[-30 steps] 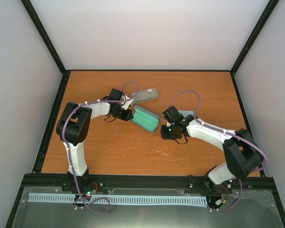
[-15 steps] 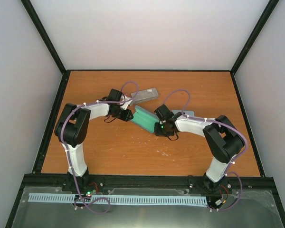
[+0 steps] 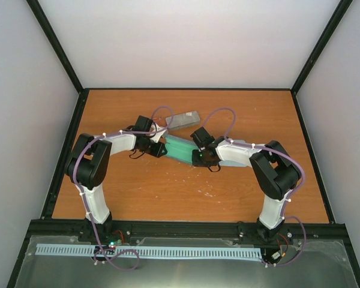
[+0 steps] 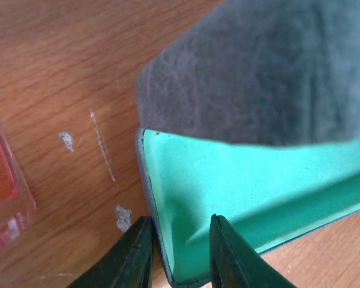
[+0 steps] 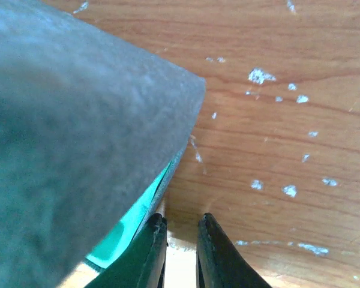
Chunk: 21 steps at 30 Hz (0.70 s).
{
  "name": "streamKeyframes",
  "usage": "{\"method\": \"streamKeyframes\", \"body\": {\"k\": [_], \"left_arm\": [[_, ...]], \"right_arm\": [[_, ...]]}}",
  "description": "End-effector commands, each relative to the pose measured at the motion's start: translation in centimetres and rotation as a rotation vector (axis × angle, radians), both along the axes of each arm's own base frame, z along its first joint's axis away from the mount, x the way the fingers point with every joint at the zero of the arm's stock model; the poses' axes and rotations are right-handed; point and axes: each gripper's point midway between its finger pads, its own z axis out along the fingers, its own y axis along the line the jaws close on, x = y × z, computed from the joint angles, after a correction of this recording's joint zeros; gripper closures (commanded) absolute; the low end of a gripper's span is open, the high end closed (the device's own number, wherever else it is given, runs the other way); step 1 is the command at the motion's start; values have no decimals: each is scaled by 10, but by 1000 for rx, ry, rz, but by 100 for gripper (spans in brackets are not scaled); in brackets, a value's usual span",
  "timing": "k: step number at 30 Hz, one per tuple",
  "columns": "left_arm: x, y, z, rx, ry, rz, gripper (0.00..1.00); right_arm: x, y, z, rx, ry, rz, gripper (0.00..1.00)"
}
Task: Organize the sunglasses
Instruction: Place the sunglasses case at the center of the board.
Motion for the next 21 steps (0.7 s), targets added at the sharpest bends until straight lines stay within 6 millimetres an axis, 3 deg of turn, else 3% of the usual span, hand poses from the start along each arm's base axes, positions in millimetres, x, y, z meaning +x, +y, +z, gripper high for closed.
{"method": "streamKeyframes", "body": {"k": [1,14,21], "left_arm": [[-12,-8,7,-27,4,-44,72],[-34,-23,10,-57,27,-121,73],[-43,-34,9,-51,30,-161,80]], "right_arm": [[8,-1,-3,-58,-21,7,85],[14,-18,2,-136,-31,-10,80],[2,-29,11,-146,-29,-14,80]]}}
